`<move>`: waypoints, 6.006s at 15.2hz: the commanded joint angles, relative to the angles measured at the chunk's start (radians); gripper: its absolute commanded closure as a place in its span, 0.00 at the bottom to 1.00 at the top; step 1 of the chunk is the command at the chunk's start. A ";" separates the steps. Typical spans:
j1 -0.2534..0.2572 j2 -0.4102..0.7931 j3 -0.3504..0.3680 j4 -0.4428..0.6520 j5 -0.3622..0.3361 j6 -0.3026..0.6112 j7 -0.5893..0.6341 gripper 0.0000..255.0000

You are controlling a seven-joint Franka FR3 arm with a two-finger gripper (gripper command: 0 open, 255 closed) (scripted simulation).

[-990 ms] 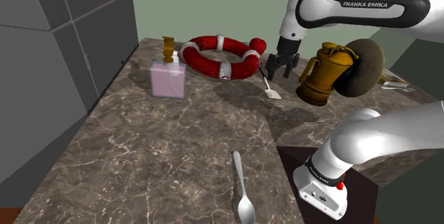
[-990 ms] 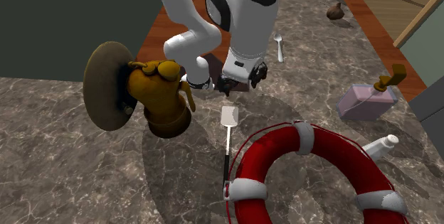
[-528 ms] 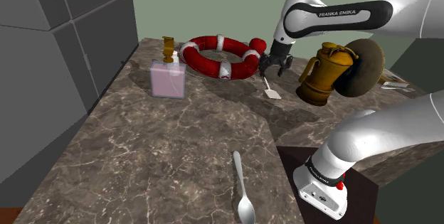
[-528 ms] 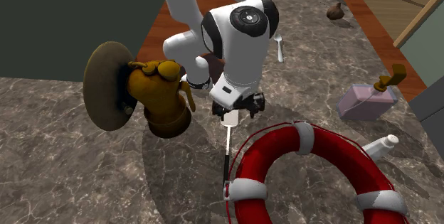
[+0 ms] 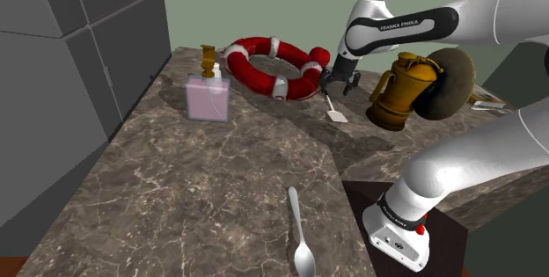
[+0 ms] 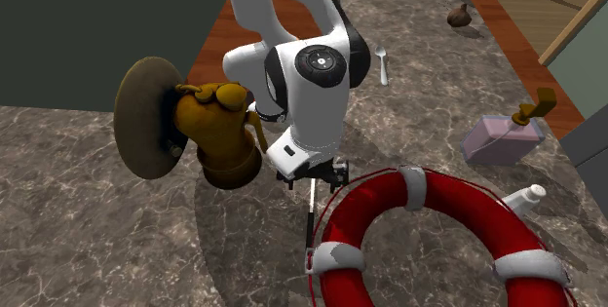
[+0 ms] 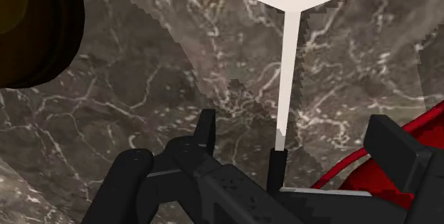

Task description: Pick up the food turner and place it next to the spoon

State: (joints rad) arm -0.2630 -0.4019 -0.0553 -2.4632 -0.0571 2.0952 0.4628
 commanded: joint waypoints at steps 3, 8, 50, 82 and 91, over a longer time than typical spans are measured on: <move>-0.001 0.036 -0.004 -0.041 -0.003 0.104 0.001 0.00; 0.001 0.040 -0.008 -0.046 -0.004 0.112 0.002 0.00; 0.012 -0.044 0.005 -0.153 -0.008 0.129 0.018 1.00; 0.160 -0.448 0.235 -0.179 0.150 -0.254 0.273 1.00; 0.280 -0.556 0.402 -0.213 0.291 -0.320 0.460 1.00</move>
State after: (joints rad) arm 0.0074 -0.9487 0.3344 -2.6697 0.2224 1.7768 0.9083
